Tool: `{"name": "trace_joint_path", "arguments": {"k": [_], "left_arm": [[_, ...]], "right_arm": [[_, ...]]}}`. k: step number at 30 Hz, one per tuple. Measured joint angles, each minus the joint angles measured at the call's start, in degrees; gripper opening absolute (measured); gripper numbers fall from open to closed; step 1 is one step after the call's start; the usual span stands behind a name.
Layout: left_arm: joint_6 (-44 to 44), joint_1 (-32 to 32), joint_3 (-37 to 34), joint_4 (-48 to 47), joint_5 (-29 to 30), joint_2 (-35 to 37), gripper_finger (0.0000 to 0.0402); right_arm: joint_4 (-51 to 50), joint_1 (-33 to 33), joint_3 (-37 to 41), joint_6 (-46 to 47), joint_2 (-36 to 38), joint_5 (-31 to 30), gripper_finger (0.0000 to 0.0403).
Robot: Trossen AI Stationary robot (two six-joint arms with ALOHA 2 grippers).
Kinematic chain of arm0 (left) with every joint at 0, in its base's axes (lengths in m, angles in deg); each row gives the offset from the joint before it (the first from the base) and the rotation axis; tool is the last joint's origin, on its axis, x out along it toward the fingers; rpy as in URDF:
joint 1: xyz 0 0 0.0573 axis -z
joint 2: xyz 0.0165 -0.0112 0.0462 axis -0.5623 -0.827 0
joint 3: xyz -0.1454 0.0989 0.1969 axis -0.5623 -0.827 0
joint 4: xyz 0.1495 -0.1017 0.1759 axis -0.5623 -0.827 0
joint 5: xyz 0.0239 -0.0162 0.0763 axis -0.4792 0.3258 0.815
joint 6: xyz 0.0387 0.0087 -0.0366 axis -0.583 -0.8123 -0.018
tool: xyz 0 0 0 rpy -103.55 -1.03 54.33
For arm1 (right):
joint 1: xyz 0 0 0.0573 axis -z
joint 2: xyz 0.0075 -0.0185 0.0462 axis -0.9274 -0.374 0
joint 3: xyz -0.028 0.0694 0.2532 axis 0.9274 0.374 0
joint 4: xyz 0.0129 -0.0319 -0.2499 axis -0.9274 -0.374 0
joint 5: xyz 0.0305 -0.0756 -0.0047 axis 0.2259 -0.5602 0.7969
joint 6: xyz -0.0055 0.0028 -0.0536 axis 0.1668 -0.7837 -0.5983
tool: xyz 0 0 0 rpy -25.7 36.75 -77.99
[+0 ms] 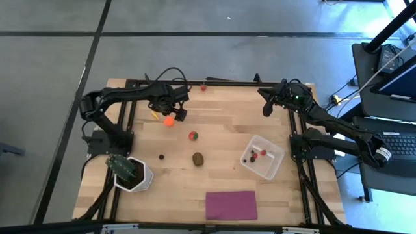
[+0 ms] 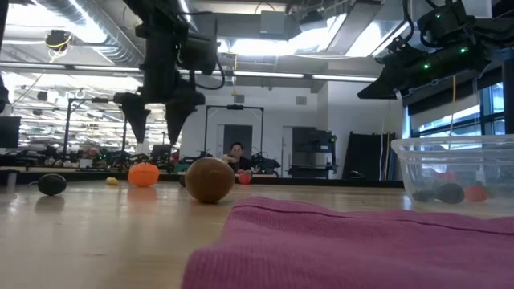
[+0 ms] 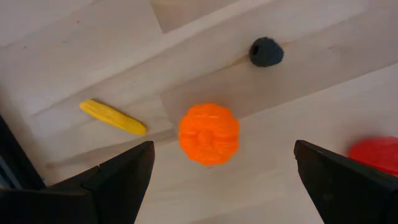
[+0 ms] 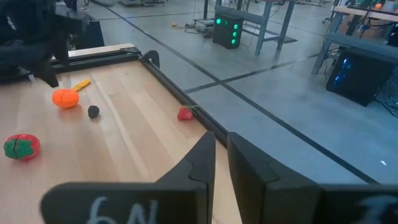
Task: Pick and placing Produce into tupperware
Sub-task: Put the pumpkin into the transparent bin
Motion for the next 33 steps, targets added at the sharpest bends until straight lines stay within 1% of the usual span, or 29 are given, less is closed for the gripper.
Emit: {"name": "trace_joint_path", "arguments": {"k": [6,11,16,18,26,33], "left_arm": [[-0.6,0.0,0.0,-0.2,0.0,-3.3,0.0375],[-3.4,-0.9,-0.1,-0.2,-0.2,-5.1,0.0375],[-4.7,-2.9,-2.0,2.2,-0.2,-5.0,0.0375],[-4.8,-3.7,-2.8,2.1,-1.3,-5.0,0.0375],[-5.0,-4.6,-7.6,9.7,-7.2,-5.0,0.0375],[-4.1,-4.3,-10.4,9.9,-7.9,-5.0,0.0375]], "right_arm": [[0.0,0.0,0.0,0.1,0.0,0.0,0.0046],[0.0,0.0,0.0,0.2,0.0,0.0,0.0046],[0.0,0.0,0.0,0.2,0.0,0.0,0.0046],[-0.1,0.0,0.0,0.2,0.0,0.0,0.0046],[-0.2,0.0,0.0,0.1,0.0,0.0,0.0046],[-0.2,0.0,0.0,0.1,0.0,0.0,0.0046]]}}
